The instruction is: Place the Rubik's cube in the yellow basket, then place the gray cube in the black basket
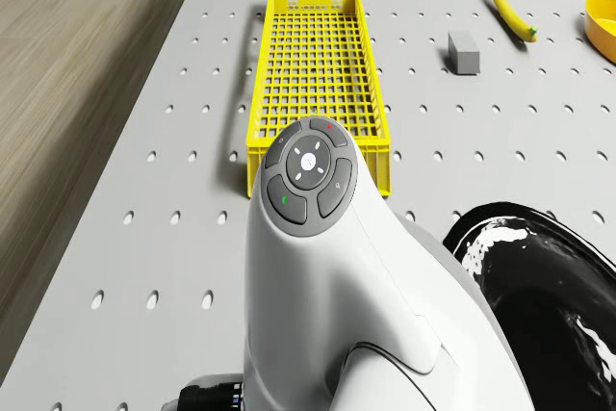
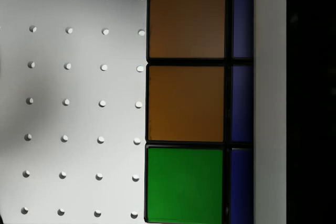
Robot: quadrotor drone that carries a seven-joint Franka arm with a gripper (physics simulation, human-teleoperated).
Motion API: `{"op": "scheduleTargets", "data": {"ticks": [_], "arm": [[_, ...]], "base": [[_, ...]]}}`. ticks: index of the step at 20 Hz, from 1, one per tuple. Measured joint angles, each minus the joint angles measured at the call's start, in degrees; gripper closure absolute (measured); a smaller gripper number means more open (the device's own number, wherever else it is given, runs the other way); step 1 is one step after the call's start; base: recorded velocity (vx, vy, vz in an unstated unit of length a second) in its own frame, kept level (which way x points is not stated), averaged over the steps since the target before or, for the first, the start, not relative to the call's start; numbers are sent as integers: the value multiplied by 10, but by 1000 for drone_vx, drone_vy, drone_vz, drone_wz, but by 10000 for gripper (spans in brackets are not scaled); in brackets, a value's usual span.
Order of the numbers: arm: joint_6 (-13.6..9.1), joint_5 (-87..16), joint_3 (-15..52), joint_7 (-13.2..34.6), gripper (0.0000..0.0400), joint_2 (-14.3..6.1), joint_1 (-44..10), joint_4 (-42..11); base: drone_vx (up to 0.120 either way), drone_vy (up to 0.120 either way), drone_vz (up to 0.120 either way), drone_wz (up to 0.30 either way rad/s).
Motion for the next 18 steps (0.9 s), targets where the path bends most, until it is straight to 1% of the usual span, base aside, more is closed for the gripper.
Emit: {"op": "scheduleTargets", "data": {"ticks": [18], "arm": [[15, 7, 3, 2, 114, -17, -4, 1]], "base": [[120, 0, 0, 0]]}}
